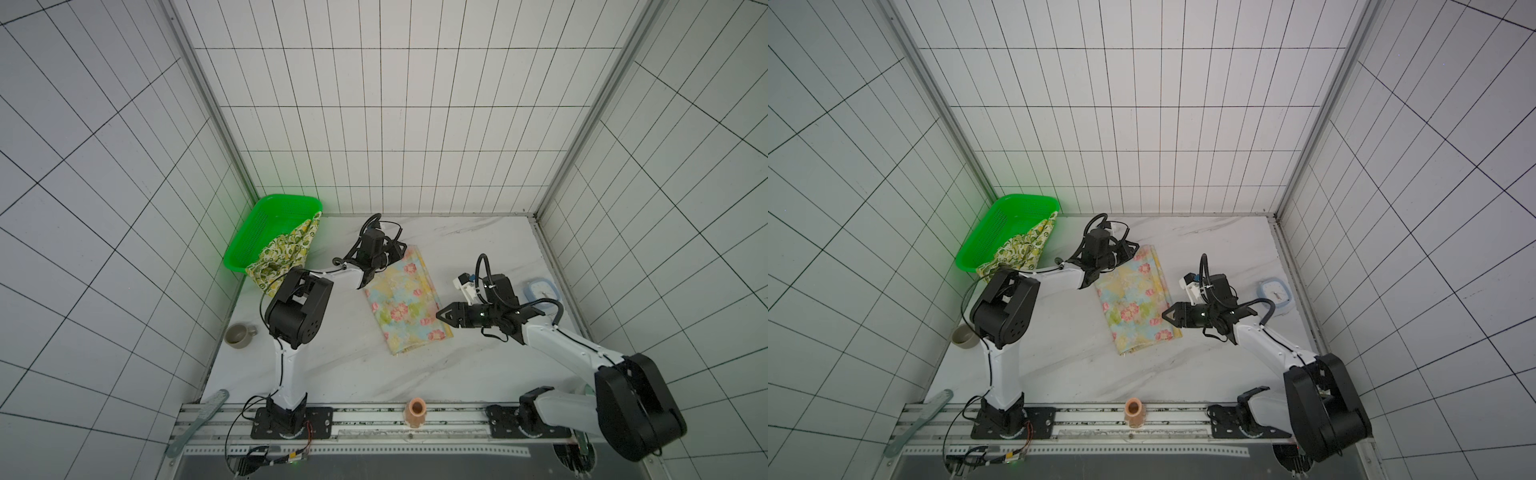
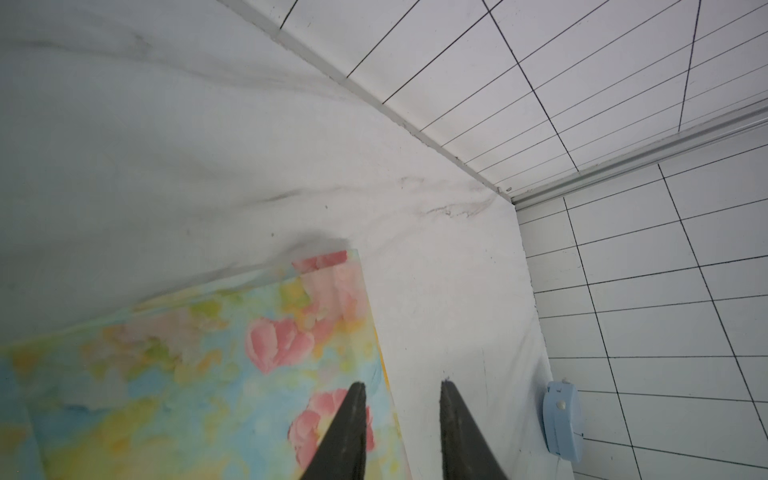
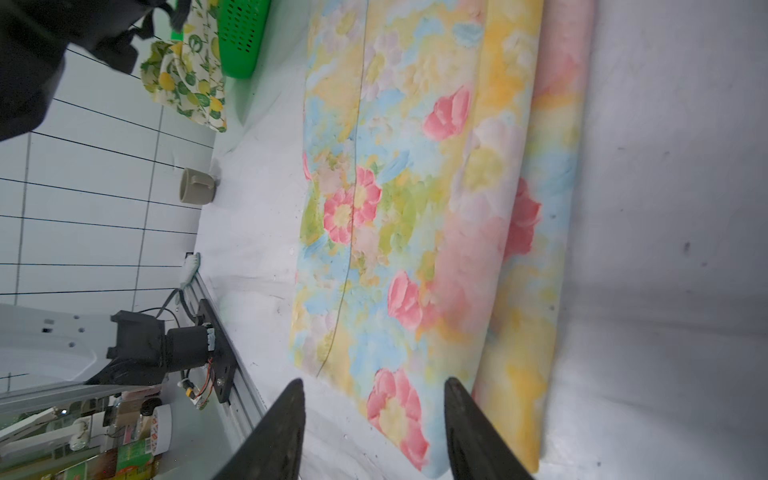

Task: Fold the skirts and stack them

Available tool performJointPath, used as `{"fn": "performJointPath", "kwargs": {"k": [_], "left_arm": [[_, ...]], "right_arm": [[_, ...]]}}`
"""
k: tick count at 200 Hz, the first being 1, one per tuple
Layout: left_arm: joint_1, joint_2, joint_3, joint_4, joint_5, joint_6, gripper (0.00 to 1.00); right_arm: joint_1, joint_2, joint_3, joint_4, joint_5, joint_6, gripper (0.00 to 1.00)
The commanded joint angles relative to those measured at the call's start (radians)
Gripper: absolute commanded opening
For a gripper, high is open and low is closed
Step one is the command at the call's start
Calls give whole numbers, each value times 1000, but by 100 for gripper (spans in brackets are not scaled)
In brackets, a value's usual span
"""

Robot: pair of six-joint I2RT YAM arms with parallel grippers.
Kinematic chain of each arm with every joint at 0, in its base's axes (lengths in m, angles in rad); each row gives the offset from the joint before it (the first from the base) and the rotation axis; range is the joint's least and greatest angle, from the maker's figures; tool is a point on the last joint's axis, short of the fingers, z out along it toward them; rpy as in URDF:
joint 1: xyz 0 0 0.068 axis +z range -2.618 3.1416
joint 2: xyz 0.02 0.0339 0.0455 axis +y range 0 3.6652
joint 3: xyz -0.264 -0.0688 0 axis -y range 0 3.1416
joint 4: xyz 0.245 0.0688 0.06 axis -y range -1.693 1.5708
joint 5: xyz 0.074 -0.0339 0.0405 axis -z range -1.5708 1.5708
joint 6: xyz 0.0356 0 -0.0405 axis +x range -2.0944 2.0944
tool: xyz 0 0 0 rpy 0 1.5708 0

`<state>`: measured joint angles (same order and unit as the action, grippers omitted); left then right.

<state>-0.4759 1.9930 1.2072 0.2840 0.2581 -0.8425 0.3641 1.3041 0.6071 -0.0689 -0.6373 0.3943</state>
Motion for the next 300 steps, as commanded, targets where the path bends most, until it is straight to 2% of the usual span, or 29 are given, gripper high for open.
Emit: {"fn": "performJointPath", "kwargs": {"k": [1,45,59,81,108,172,237,300], "left_arm": [[-9,-70,-130,29,38,-22,30],[-13,-201,-307,1,41,9,29],[-15,-239,-347,-8,31,20,29],[-24,-275,-391,-17,28,30,30],[-42,-305,-423,-32,18,30,30],[-66,-273,-402,-69,12,65,29],[-101,-195,-352,-82,13,72,29],[-101,-200,-361,-112,-7,89,28]], "right_arm": [[-7,88,97,-47,36,-60,52],[-7,188,111,-7,68,-84,45],[-7,203,119,-6,67,-90,35],[-7,221,139,-8,59,-96,24],[-6,218,184,-47,57,-100,0],[-5,42,196,-142,151,-100,0],[-16,100,153,-127,243,-100,0],[-32,178,103,-97,295,-88,0]]}}
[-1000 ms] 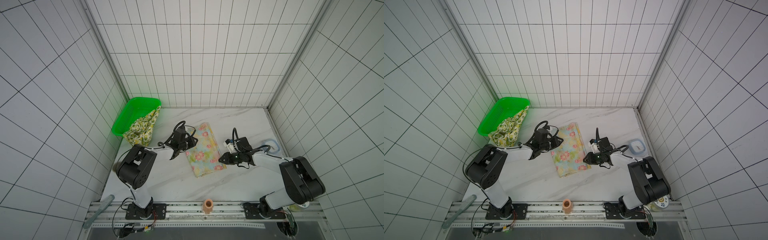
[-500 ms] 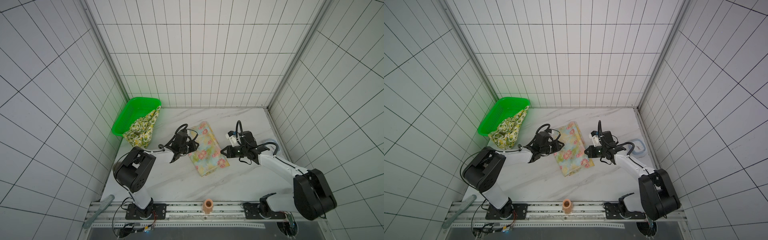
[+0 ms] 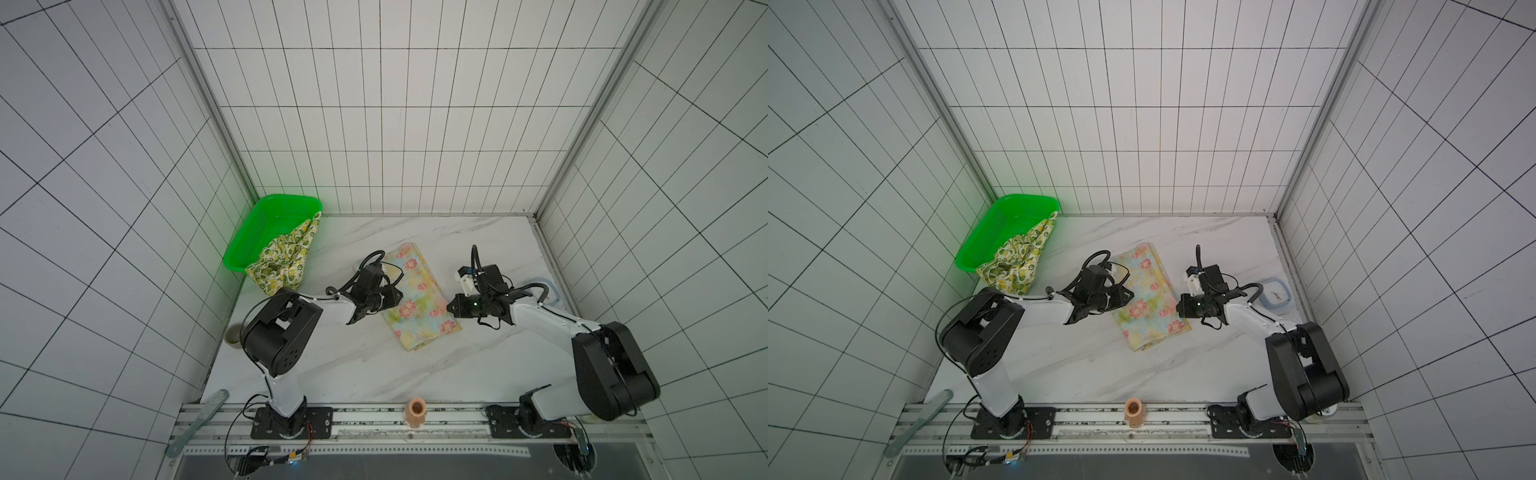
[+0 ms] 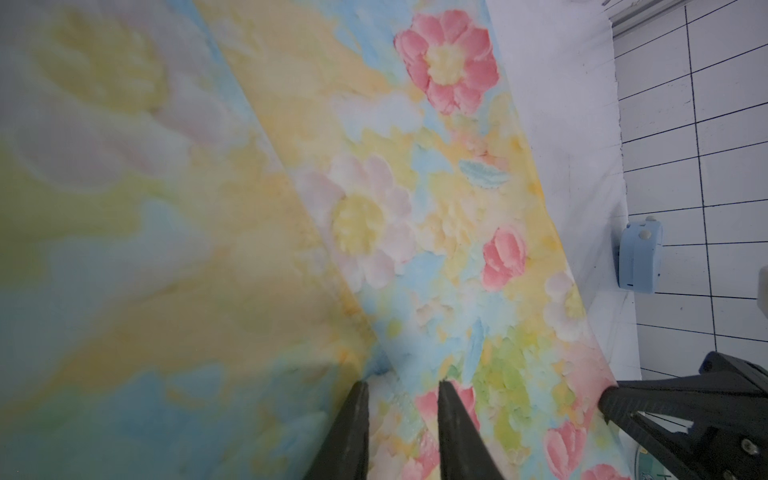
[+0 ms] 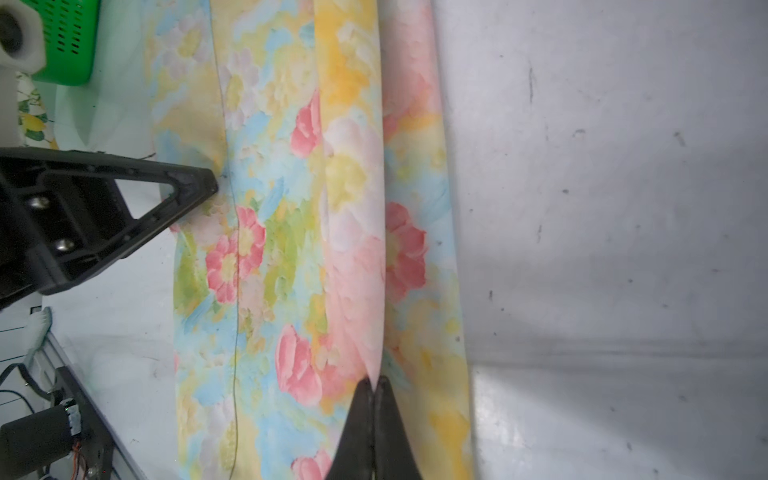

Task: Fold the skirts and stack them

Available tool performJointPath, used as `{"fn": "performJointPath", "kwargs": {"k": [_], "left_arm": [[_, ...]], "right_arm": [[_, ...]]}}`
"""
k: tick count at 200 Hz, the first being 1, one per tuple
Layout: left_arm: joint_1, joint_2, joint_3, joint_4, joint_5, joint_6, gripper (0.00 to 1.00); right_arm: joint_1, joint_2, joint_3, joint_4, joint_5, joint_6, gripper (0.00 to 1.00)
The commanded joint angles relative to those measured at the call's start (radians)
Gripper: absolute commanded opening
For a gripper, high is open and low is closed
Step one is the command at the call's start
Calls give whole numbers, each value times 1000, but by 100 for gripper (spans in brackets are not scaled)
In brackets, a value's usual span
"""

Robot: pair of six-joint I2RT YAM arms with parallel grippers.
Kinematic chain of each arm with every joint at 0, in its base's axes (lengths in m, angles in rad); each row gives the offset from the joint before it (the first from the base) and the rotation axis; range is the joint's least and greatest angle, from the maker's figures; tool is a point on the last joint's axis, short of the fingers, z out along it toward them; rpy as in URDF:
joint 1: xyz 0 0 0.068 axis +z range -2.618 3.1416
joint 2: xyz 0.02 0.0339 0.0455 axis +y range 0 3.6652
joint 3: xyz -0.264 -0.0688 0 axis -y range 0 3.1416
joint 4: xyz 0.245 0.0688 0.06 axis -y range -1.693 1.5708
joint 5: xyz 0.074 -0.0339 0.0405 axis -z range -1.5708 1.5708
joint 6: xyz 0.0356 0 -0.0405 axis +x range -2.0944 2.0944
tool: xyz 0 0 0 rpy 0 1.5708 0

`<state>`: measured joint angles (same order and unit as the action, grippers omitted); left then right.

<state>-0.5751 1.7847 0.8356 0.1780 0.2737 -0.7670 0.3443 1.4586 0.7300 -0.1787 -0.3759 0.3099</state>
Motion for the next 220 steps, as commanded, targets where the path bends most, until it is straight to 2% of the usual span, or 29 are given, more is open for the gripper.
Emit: {"fn": "performJointPath", "kwargs": {"k": [1,59,85,96,105,113,126,179,220], "left_arm": [[-2,8,10,-5,-22,14,29],[-1,26,7,-20,-28,23,28],[-2,24,11,-25,-24,26,28],[0,13,23,-32,-21,30,28],[1,3,44,-44,-24,42,29],[4,-1,82,-63,-28,56,30],[12,18,159,-98,-16,89,33],[63,244,561,-282,31,189,45],[99,431,834,-417,4,227,48]], "right_arm": [[-13,24,-20,15,34,-3,0],[-14,17,-53,30,96,8,0],[-16,16,-57,36,51,3,0],[-16,2,-57,37,19,0,21],[-16,-19,-56,39,-1,-3,32],[-17,-39,-57,39,-15,-5,41],[-16,-67,-55,32,-42,-13,47],[-16,-84,-53,-15,-65,-27,48],[-16,-92,-60,-22,-54,-14,47]]}}
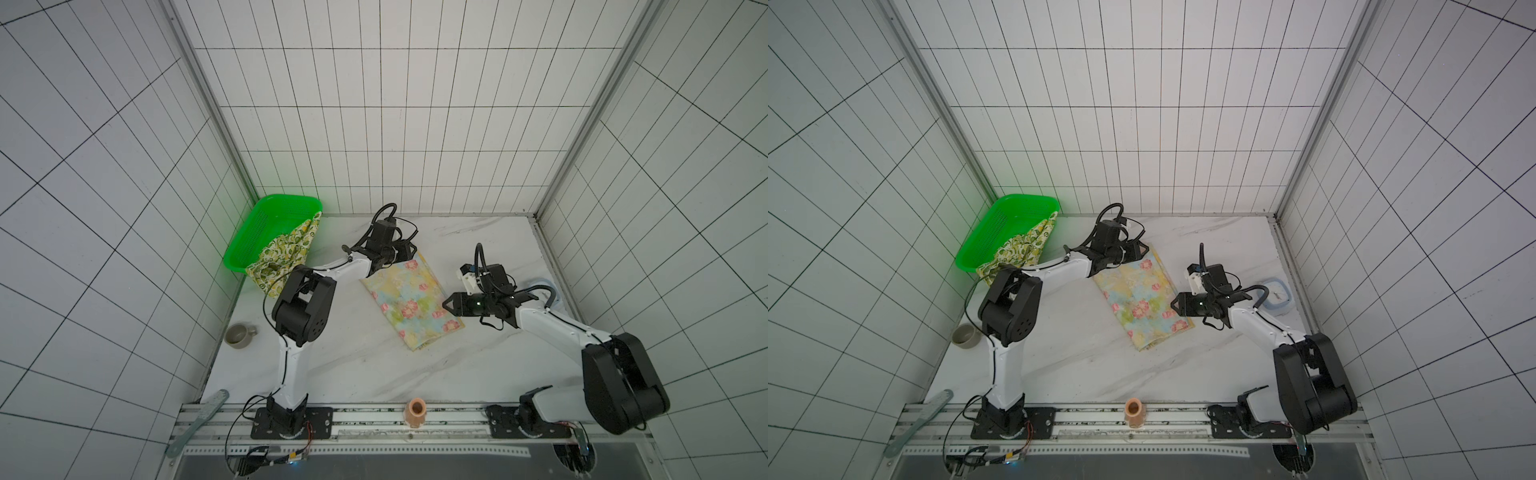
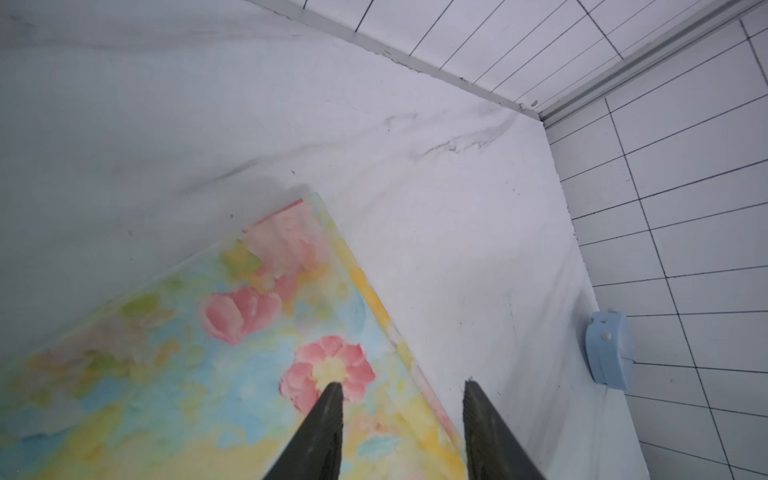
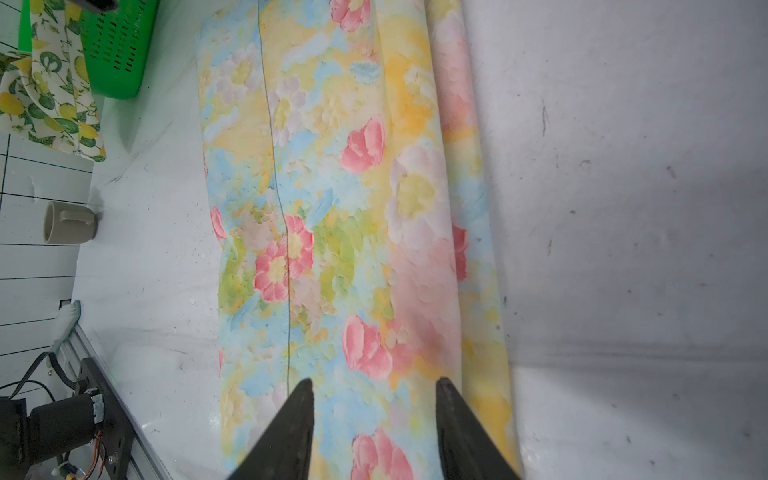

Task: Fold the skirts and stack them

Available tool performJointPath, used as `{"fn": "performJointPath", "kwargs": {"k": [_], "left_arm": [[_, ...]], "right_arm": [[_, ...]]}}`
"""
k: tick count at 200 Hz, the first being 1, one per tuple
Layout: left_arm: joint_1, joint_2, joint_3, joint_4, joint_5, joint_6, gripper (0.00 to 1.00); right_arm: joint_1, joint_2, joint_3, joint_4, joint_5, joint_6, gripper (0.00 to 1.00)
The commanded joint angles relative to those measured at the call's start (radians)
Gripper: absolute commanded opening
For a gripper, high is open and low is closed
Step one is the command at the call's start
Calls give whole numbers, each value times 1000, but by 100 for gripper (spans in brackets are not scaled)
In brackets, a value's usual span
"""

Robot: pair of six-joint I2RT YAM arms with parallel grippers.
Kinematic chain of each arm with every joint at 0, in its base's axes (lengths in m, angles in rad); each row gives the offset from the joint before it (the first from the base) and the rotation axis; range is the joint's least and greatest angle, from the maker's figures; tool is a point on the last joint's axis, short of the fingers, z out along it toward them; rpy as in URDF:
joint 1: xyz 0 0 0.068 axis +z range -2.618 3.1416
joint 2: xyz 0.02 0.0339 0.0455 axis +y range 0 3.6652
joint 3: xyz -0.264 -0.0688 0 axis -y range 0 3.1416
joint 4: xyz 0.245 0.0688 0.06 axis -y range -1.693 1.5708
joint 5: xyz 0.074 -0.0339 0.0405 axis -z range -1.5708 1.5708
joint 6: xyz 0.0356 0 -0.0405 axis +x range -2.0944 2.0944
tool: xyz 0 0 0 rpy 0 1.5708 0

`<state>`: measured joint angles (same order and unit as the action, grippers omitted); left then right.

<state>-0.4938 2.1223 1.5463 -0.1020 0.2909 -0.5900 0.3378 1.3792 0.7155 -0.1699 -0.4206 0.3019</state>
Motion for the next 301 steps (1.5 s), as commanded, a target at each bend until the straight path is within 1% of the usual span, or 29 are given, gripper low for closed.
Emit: {"fn": "performJointPath", "kwargs": {"k": [1,27,70,95,118,165,233,286,301], "left_arm": [[18,97,131,-141,-15,51,48],[21,198,286,-233,-63,87,49],[23,299,427,-278,-71,105,52],[20,329,462,-279,-73,108,53],[11,345,483,-278,-108,134,53],[0,409,599,-367,-168,199,53],[-5,455,663,-415,-246,269,52],[-13,483,686,-412,-257,291,49],[-16,485,686,-406,-254,292,44]], "right_arm": [[-10,-13,-45,-32,-9,-6,47],[-10,-18,-44,-43,5,-4,47],[-10,-11,-47,-63,20,-3,47],[-10,-8,-54,-64,16,-1,47],[-10,0,-53,-65,8,0,47],[-10,11,-47,-60,5,-1,46],[-10,24,-39,-59,5,-2,46],[-10,42,-32,-57,7,-6,45],[-9,48,-32,-56,9,-6,45]]}}
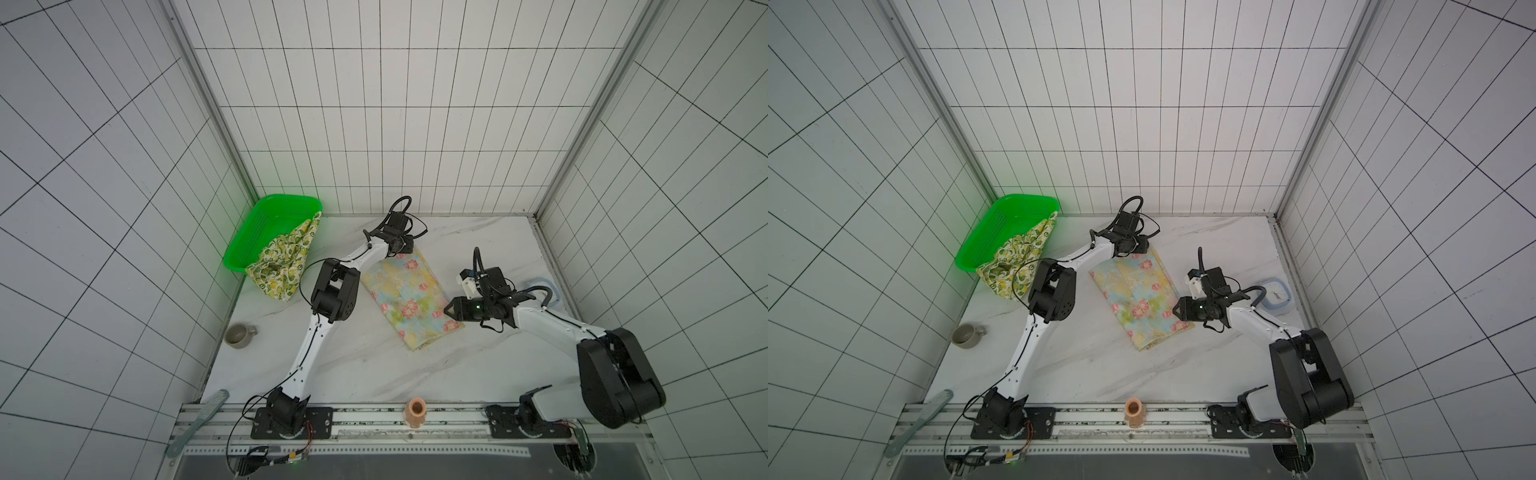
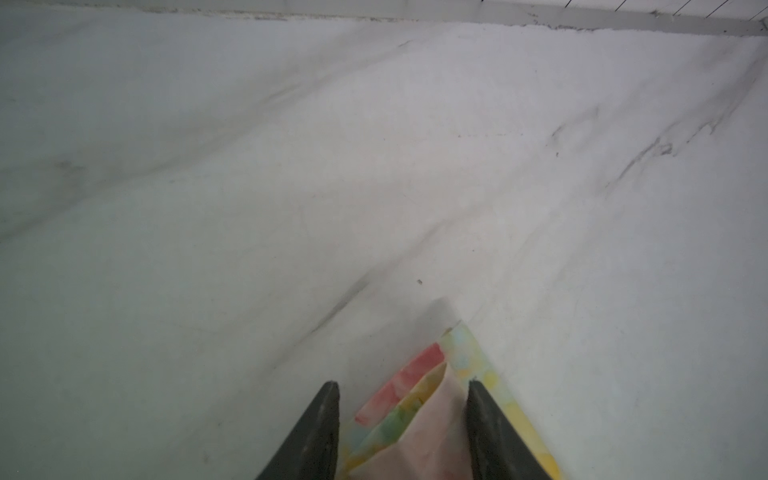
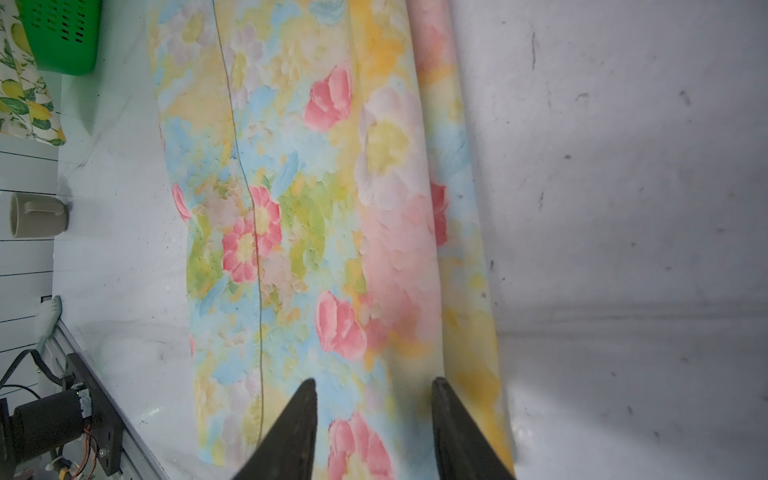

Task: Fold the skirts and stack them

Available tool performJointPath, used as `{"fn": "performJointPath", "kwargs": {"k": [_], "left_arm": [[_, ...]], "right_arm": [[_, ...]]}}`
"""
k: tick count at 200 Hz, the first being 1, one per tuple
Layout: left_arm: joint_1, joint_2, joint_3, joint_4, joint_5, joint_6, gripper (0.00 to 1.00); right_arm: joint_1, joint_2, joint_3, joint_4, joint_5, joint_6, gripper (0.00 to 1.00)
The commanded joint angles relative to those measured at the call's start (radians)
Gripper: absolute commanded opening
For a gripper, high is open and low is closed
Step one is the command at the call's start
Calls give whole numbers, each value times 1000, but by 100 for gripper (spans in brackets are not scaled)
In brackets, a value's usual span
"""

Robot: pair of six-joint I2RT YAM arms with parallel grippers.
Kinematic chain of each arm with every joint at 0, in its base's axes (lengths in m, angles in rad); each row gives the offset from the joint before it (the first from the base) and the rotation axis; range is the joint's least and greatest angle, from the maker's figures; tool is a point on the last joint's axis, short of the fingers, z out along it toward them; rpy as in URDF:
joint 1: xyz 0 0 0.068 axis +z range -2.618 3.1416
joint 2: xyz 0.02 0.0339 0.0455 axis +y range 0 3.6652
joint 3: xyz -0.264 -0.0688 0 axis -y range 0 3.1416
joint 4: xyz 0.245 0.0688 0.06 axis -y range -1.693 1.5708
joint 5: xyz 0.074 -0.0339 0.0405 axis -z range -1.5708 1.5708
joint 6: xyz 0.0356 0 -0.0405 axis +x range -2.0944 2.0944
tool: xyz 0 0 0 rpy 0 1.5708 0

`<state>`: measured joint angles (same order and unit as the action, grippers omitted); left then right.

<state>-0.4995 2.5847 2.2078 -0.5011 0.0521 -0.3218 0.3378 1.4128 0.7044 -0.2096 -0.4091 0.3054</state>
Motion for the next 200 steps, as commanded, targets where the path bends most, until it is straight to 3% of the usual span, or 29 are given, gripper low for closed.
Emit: {"fn": "performJointPath", "kwargs": {"k": [1,72,200], "left_arm": [[-11,25,24,-7,-14,23,44],[-12,-17,-36,80,1,0,0],[-4,-218,-230,223,23,-47,0]], "right_arm": [[-9,15,-20,-15,-2,-9,45],[-7,28,-24,0,-12,-6,41],[72,17,-54,8,50,14,43]]}}
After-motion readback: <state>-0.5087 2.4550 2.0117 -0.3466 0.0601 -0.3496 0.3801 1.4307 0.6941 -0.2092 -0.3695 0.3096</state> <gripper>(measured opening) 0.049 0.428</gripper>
